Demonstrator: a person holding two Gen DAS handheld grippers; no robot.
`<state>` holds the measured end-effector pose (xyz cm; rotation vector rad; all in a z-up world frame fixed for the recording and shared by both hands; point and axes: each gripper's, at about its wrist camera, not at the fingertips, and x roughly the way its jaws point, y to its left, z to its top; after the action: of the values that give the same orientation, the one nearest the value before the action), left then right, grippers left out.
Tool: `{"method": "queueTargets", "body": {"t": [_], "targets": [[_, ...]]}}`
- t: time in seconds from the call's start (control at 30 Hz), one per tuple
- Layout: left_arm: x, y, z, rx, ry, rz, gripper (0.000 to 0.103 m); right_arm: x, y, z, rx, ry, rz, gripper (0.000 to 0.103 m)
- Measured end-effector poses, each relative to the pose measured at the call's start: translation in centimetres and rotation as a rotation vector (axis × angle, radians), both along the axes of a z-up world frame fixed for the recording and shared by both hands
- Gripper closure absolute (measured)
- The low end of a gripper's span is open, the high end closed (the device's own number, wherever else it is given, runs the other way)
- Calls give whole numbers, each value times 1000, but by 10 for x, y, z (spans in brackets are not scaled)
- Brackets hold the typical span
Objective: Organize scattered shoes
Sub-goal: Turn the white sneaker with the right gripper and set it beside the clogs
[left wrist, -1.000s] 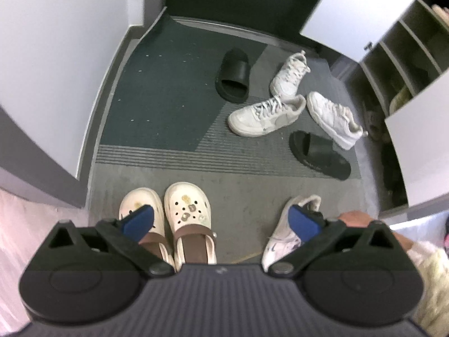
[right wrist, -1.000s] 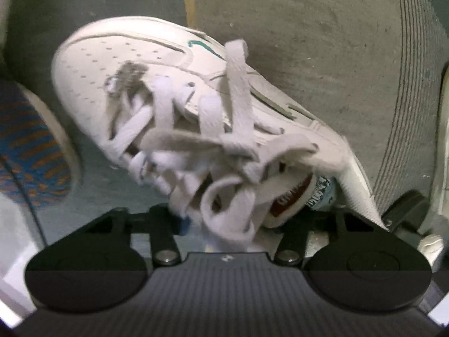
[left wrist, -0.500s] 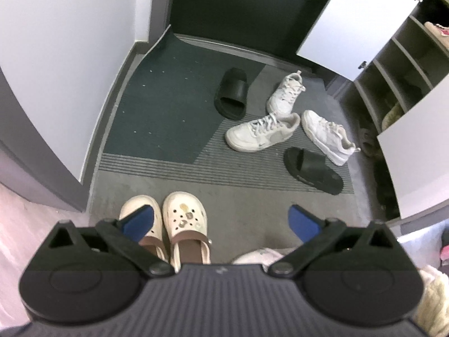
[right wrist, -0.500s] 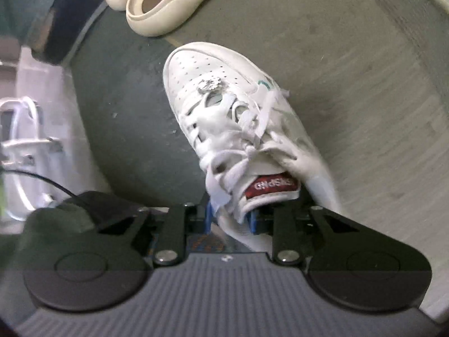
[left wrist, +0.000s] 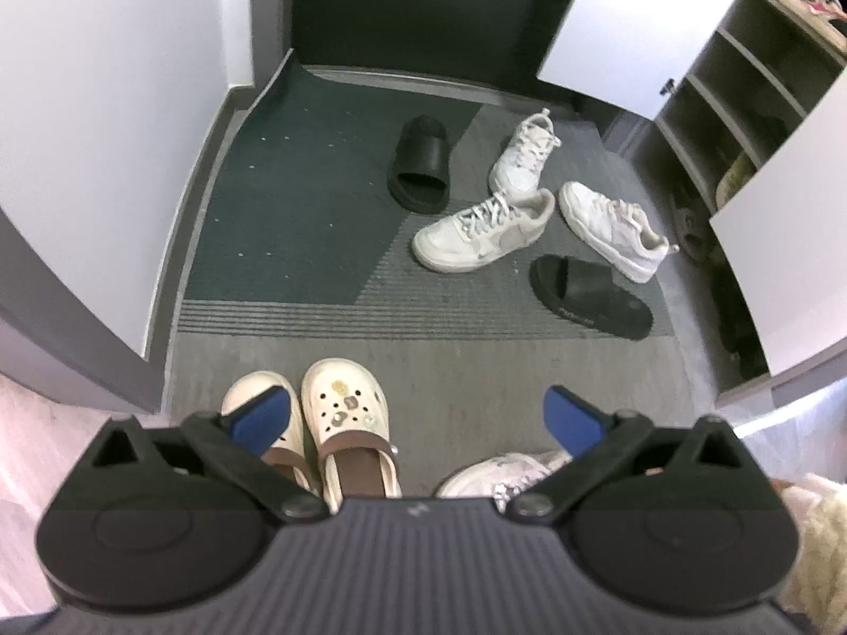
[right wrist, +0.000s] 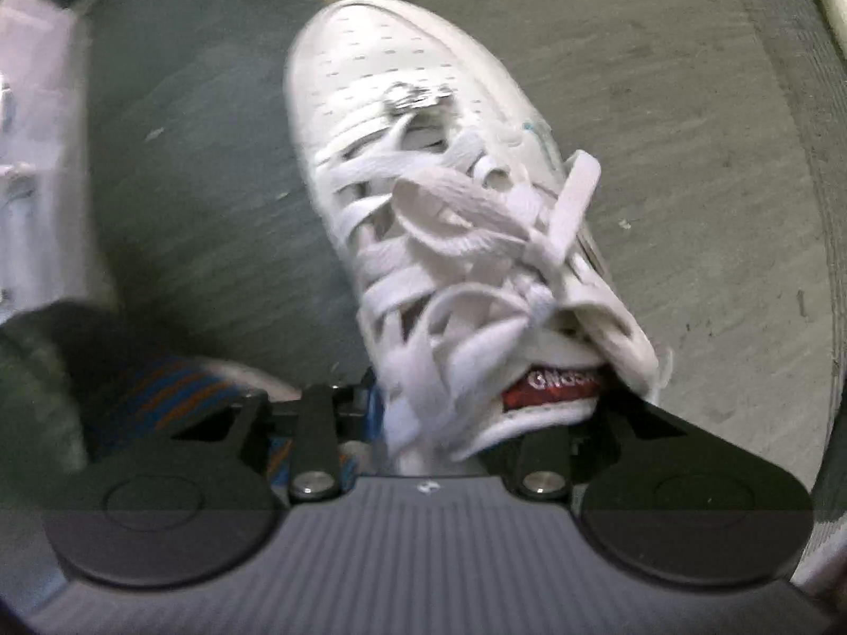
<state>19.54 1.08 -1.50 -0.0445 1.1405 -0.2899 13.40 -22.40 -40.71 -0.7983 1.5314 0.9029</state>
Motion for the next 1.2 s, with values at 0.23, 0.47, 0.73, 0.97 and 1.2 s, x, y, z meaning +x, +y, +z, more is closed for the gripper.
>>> {"method": "queueTargets", "body": {"t": [0.23, 0.47, 0.73, 0.97, 1.2], "targets": [[-7, -12, -5, 12, 3, -54, 0, 3, -12, 14, 92, -59, -295, 77], [-17, -24, -11, 20, 17, -108, 0, 28, -20, 47, 275, -65, -723, 81], [-31, -35, -22, 54, 34, -153, 0, 35, -23, 58, 164, -252, -969, 81], [-33, -44, -23, 55, 41, -187, 0, 46, -45, 47, 55, -256, -1179, 86], [-38, -50, -22, 52, 40, -209, 0, 45, -41, 34, 19, -211, -1120, 85]]}}
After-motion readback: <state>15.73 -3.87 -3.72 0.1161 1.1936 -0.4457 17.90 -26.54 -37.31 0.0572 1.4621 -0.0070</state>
